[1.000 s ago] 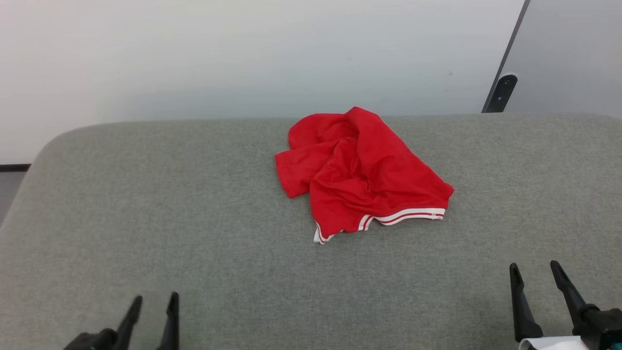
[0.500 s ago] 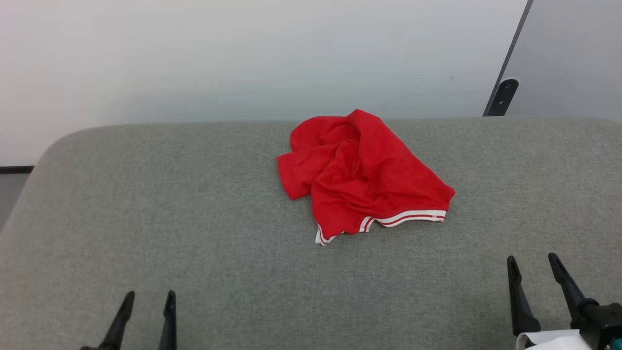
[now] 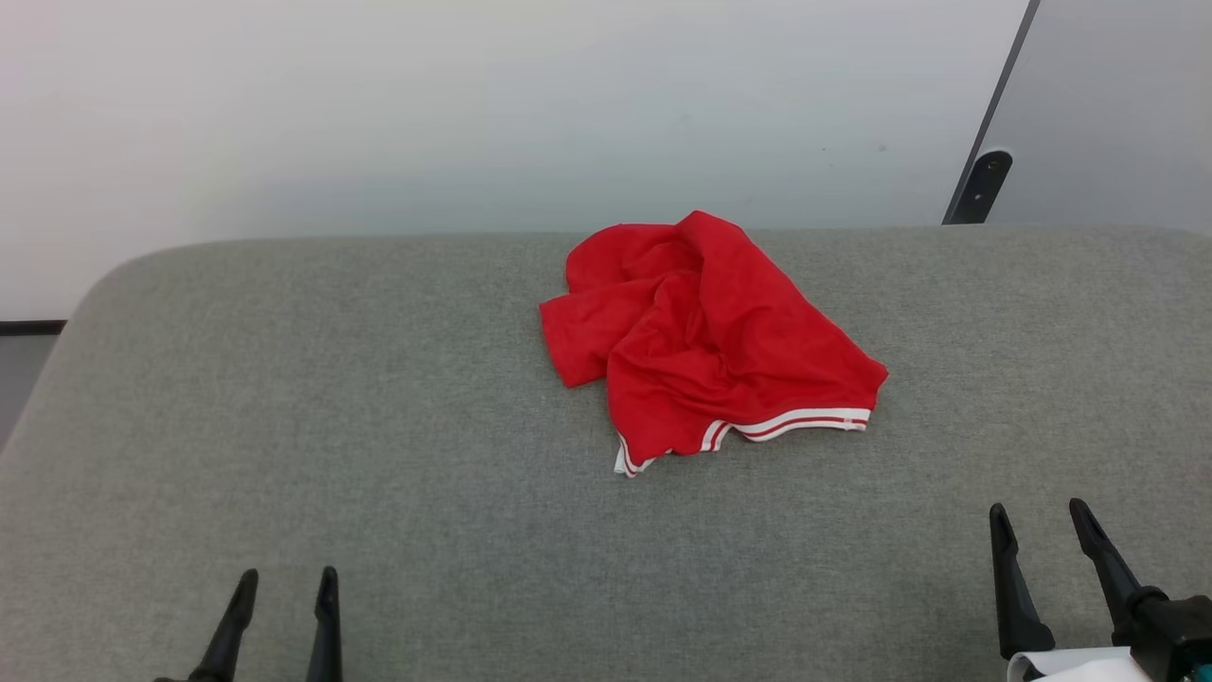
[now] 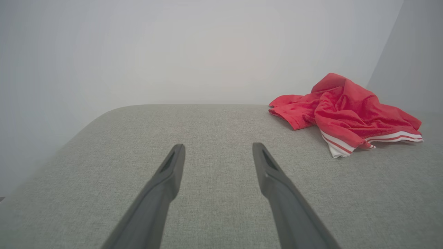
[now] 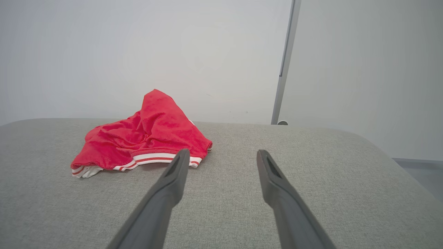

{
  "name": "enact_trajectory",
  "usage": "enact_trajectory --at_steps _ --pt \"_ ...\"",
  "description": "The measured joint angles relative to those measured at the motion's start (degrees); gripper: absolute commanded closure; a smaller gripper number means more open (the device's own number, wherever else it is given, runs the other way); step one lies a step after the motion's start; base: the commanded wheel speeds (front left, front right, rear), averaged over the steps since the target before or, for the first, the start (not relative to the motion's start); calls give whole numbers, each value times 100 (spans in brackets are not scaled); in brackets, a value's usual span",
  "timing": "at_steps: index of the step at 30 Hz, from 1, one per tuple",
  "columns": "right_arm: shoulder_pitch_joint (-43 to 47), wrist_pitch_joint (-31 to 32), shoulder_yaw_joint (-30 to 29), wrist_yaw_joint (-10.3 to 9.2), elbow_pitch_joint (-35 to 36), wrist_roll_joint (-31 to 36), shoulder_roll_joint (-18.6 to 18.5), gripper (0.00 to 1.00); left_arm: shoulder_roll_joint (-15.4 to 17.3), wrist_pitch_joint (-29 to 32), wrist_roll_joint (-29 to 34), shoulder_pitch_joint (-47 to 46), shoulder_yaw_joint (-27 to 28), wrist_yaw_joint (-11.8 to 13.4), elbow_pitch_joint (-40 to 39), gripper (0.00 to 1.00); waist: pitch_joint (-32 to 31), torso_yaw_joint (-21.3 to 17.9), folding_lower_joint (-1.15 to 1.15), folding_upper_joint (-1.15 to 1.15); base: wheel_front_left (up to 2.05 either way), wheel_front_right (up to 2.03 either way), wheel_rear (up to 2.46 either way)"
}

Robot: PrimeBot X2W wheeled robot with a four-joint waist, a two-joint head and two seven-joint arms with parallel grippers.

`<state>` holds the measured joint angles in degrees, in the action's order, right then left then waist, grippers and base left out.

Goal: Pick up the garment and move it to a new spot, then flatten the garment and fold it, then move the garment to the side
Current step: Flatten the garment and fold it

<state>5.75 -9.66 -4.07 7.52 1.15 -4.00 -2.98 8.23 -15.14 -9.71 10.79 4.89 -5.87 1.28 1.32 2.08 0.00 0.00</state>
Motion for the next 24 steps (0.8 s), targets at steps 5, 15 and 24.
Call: enact_trajectory --at_steps 5,15,24 --pt "-8 -25 22 1 -24 -2 1 0 -73 0 70 -1 34 -52 5 0 15 1 0 0 0 0 0" --pt "-159 194 249 0 -252 -13 -5 0 -233 0 112 -26 76 -118 -1 0 94 0 0 0 0 0 0" --pt "-2443 1141 765 1 -702 -104 -675 0 -337 0 74 -307 -1 -127 9 0 413 53 0 0 0 0 0"
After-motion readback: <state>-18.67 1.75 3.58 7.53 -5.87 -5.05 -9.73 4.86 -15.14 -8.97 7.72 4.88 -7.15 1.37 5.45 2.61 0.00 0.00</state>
